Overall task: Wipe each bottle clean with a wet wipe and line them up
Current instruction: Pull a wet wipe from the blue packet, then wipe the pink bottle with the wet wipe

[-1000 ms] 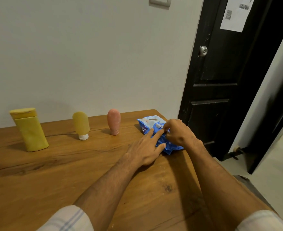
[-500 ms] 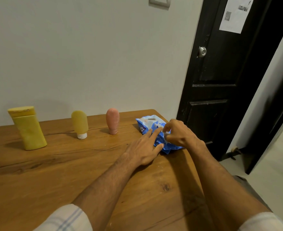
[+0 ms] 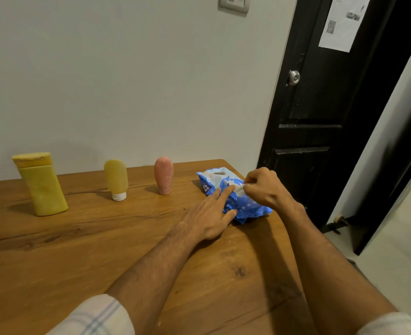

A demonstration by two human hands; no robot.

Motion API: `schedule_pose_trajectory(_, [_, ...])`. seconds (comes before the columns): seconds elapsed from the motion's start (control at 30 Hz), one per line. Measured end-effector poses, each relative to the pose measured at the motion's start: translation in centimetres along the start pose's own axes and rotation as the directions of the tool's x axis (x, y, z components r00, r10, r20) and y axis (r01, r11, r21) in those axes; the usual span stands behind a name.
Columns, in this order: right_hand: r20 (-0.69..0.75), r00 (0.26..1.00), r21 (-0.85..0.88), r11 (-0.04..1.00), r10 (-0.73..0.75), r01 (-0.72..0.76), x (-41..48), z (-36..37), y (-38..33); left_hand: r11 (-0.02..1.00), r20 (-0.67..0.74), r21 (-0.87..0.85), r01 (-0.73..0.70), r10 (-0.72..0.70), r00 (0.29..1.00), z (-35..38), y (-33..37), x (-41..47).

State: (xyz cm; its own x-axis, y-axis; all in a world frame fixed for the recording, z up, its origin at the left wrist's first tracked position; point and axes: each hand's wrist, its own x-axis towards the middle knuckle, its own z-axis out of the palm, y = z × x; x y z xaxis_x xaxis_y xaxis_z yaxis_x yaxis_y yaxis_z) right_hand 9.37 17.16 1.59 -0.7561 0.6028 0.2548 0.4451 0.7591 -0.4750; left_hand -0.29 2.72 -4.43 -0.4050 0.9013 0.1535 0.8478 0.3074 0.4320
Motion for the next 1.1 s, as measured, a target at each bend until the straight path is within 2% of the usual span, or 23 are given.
schedule_pose_trajectory(0.2, [-0.056,0.997,0.114,0.992,0.053,-0.047,0.1,-0.3,-0.1,1.0,-0.002,-0.003,-0.011,0.011,1.0,-0.2,0.2,-0.1])
schedule_pose_trajectory(0.3, [-0.208,0.974,0.225,0.973,0.094,-0.046,-0.1,-0.6,-0.1,1.0,-0.006,-0.008,-0.014,0.014,1.0,-0.3,0.2,-0.2])
schedule_pose_trajectory(0.4, [-0.316,0.927,0.421,0.905,0.203,-0.055,-0.2,-1.2,-0.6,1.0,-0.016,0.006,-0.026,0.026,1.0,-0.4,0.4,-0.4])
schedule_pose_trajectory(0.47, [-0.31,0.896,0.573,0.815,0.318,-0.091,-0.1,-1.9,-1.0,0.999,-0.022,0.008,-0.032,0.032,0.999,-0.5,0.4,-0.5])
schedule_pose_trajectory(0.57, [-0.132,0.869,0.817,0.549,0.477,-0.177,-0.4,-2.7,-1.8,0.999,-0.032,-0.002,-0.041,0.041,0.999,-0.6,0.4,-0.6])
schedule_pose_trajectory(0.63, [-0.01,0.894,0.899,0.395,0.448,-0.188,-0.8,-2.9,-2.0,0.999,-0.034,-0.024,-0.037,0.036,0.999,-0.7,0.5,-0.7])
schedule_pose_trajectory(0.7, [0.059,0.921,0.921,0.335,0.385,-0.199,-1.0,-2.8,-1.8,0.998,-0.059,-0.058,-0.038,0.035,0.998,-1.0,0.5,-0.7])
schedule_pose_trajectory(0.83, [0.054,0.935,0.903,0.383,0.351,-0.196,-0.9,-2.0,-2.3,0.998,-0.146,-0.031,-0.059,0.054,0.988,-2.2,0.0,-1.2])
schedule_pose_trajectory(0.93, [-0.013,0.952,0.89,0.437,0.306,-0.128,-0.7,-1.2,-3.2,0.995,-0.285,0.099,-0.018,0.046,0.957,-3.7,-0.5,-1.9])
schedule_pose_trajectory(1.0, [-0.06,0.957,0.868,0.488,0.284,-0.09,-0.6,-0.6,-4.0,0.985,-0.361,0.164,0.047,0.016,0.932,-4.9,-0.9,-2.6])
schedule_pose_trajectory(1.1, [-0.136,0.962,0.774,0.631,0.236,-0.045,-0.5,0.4,-5.5,0.962,-0.413,0.13,0.24,-0.168,0.895,-5.9,-2.2,-3.5])
